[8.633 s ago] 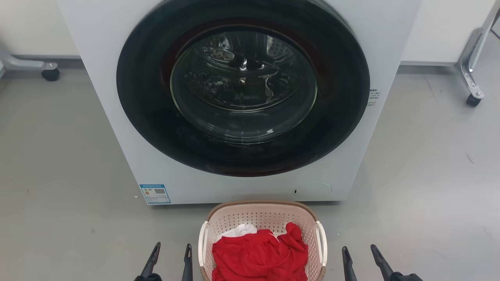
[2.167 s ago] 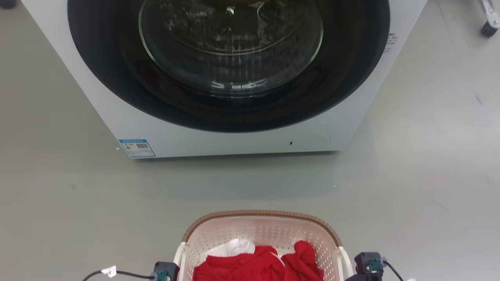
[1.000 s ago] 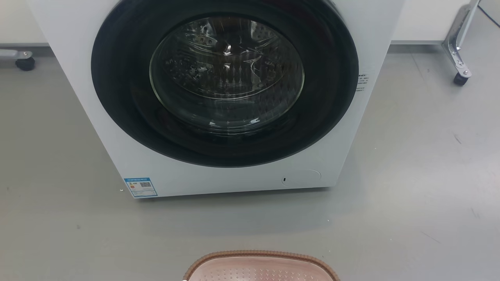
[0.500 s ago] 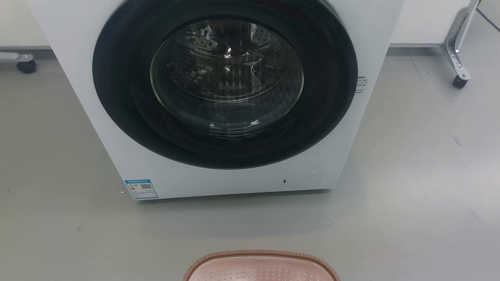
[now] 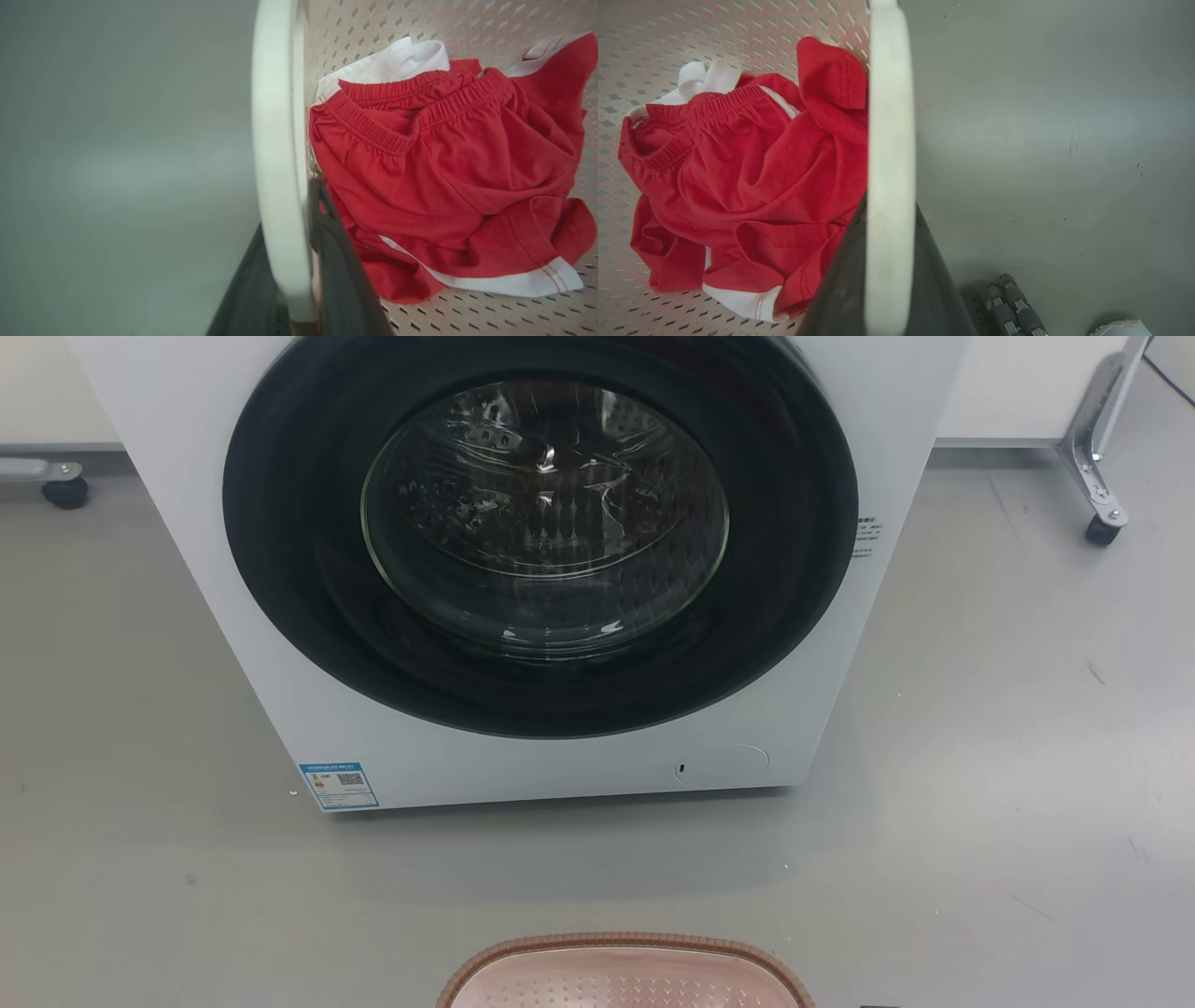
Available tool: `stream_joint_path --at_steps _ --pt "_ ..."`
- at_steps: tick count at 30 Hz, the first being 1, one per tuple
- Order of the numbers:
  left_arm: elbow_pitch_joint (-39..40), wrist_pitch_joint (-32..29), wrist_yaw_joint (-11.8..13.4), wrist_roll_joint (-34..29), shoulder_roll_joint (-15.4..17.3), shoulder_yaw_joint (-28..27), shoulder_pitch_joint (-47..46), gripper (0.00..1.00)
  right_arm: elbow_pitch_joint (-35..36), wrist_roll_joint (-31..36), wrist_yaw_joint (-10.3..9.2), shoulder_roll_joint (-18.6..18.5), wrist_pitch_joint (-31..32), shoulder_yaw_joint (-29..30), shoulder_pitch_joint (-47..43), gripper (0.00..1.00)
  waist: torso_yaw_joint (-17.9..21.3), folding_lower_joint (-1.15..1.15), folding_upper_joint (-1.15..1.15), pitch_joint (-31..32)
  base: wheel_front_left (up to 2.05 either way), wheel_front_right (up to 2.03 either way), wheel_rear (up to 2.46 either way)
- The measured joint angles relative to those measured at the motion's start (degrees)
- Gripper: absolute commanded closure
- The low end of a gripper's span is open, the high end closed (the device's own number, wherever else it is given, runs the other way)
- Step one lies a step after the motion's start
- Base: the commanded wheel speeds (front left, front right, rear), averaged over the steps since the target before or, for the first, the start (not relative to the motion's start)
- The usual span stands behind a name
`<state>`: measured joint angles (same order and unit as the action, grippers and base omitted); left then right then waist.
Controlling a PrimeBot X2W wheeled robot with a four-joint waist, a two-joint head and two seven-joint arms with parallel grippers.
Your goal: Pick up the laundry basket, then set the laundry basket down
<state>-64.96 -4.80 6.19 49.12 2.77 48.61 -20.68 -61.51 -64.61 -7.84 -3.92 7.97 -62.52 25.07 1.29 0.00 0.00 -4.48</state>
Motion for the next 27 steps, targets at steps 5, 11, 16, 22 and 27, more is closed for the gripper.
stream_joint_path --at_steps 5,11,16,22,27 --pt "0.2 0.0 0.4 0.1 0.0 0.1 -0.6 1.00 0.0 -0.5 0.00 0.0 -0.3 -0.2 0.6 1.00 0.0 0.00 0.00 -1.0 0.00 0.00 0.00" --pt "0.2 0.0 0.4 0.2 0.1 0.2 -2.2 1.00 -0.2 -0.5 0.00 -0.1 -0.5 -0.4 2.2 1.00 0.1 0.00 0.00 -2.7 0.00 0.00 0.00" --pt "0.3 0.1 0.4 0.2 0.1 0.0 -5.6 1.00 -0.7 -1.0 0.00 -0.1 -1.0 -0.2 5.3 1.00 0.1 0.00 0.00 -4.9 0.00 0.00 0.00" --pt "0.1 0.4 0.5 -0.1 0.0 -0.2 -10.4 1.00 -1.9 -0.8 0.00 -0.1 -1.5 0.3 10.8 1.00 0.0 0.00 0.00 -8.0 0.00 0.00 0.00" --pt "0.2 0.9 0.9 -0.3 -0.1 -0.5 -14.6 1.00 -3.5 -0.2 0.02 0.0 -2.1 0.9 16.3 1.00 -0.1 0.01 0.00 -11.8 0.00 0.00 0.00"
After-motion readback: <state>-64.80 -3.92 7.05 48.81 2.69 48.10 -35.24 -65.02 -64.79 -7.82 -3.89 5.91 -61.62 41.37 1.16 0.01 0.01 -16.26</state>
